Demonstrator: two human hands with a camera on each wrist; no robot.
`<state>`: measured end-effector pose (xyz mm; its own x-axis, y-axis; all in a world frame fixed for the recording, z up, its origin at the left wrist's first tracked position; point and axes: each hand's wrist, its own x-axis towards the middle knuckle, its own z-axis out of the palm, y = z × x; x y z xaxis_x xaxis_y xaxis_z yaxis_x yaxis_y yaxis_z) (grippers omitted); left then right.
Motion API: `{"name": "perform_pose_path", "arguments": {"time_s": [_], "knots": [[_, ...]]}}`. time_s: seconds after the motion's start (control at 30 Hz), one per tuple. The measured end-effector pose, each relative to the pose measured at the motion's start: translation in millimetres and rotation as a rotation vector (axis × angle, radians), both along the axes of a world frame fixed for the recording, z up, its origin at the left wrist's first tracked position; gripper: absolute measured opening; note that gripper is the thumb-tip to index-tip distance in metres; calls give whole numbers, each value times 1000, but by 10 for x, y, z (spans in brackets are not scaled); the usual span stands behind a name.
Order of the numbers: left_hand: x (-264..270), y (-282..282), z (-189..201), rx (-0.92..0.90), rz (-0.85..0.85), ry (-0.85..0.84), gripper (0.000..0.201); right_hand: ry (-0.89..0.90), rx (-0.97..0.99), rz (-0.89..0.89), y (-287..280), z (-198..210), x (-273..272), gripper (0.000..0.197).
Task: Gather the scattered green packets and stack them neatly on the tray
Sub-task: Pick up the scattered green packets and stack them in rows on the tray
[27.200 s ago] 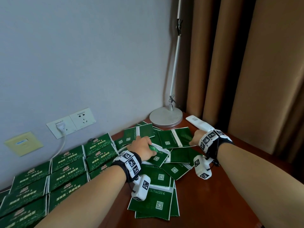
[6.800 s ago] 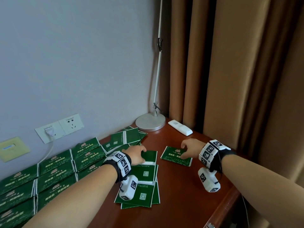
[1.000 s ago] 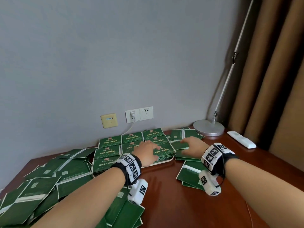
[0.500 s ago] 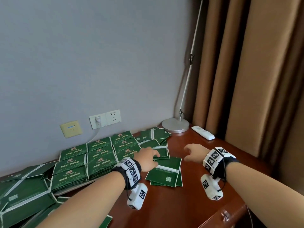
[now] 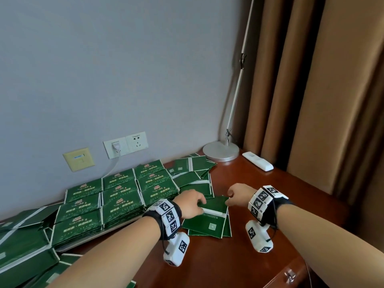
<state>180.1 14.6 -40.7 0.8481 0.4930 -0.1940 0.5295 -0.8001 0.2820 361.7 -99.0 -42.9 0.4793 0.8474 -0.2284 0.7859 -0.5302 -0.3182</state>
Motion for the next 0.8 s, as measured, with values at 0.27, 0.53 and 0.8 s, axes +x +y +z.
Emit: {"name": "perform_pose_path", "arguments": {"time_s": [0.27,0.53,0.8], "knots": [[-63,12,7,-55,-25,-38,37,84,28,-48,100,-39,-13,29],[23,-30,35,-40,-9,-156,48,304,63,-17,-80,30,93,11],[215,-116,28,0,-75,-95,59,346,112,78,-230,195,29,11]]}}
